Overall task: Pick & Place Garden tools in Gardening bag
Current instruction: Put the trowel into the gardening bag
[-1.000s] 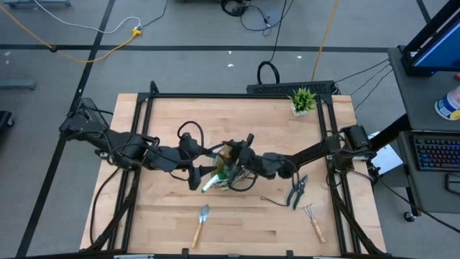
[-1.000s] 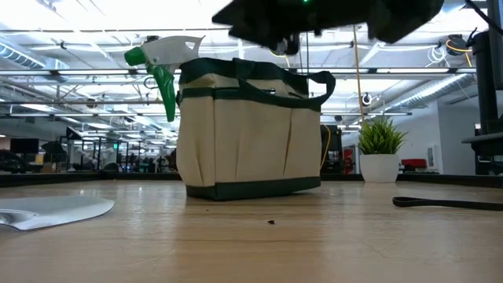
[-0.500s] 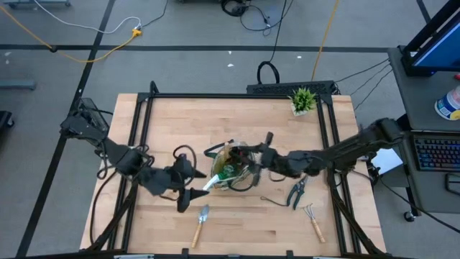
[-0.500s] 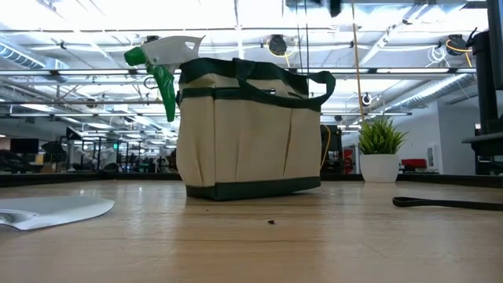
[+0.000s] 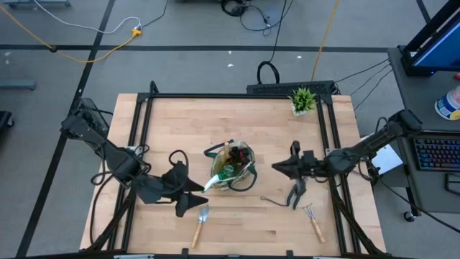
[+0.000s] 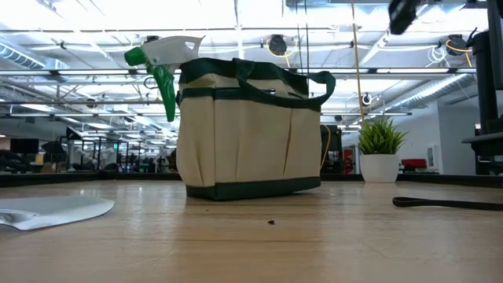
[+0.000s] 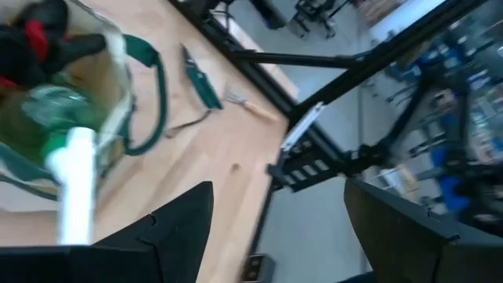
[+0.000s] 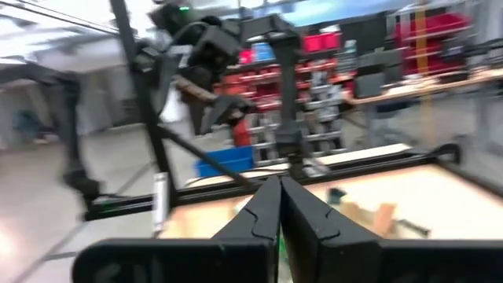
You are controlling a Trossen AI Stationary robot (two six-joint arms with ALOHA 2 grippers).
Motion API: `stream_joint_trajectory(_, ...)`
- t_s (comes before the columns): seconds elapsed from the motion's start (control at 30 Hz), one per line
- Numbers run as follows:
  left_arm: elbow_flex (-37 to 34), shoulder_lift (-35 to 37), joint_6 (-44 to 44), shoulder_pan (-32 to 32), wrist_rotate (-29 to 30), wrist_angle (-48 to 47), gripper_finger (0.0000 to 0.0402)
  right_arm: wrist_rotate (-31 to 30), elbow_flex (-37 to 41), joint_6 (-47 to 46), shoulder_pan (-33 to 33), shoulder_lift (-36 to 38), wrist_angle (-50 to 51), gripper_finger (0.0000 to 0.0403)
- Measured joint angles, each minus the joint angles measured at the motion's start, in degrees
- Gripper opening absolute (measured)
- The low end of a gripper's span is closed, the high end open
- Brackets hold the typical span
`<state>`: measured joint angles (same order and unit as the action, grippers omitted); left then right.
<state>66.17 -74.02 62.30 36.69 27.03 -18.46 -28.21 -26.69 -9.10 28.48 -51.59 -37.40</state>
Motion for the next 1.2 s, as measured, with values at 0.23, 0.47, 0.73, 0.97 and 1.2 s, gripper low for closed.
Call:
stream_joint_trajectory(0.23, 0.0, -1.1, 14.1, 0.4, -1.6, 0.8, 0.0294, 2.9, 8.3, -5.4, 1.6, 7.9, -1.9, 0.0001)
stream_joint_trajectory(0.47, -0.1, -7.0, 30.5, 4.4, -5.5, 1.1, 0.0294, 2.8, 13.0, -6.8, 1.8, 11.1, -4.5, 0.0001)
stream_joint_trajectory(0.73, -0.1, -16.4, 48.0, 8.9, -13.8, 1.3, 0.0294, 2.9, 13.3, -6.3, 1.8, 11.5, -4.4, 0.0001)
stream_joint_trajectory(0.97, 1.1, -23.0, 43.5, 9.0, -25.0, 0.9, 0.0294, 2.9, 13.3, -5.9, 1.8, 11.5, -4.3, 0.0001)
stream_joint_trajectory(1.2, 3.7, -26.1, 31.1, 6.5, -40.2, -3.3, 0.0294, 2.8, 13.3, -4.6, 1.8, 11.5, -3.9, 0.0001)
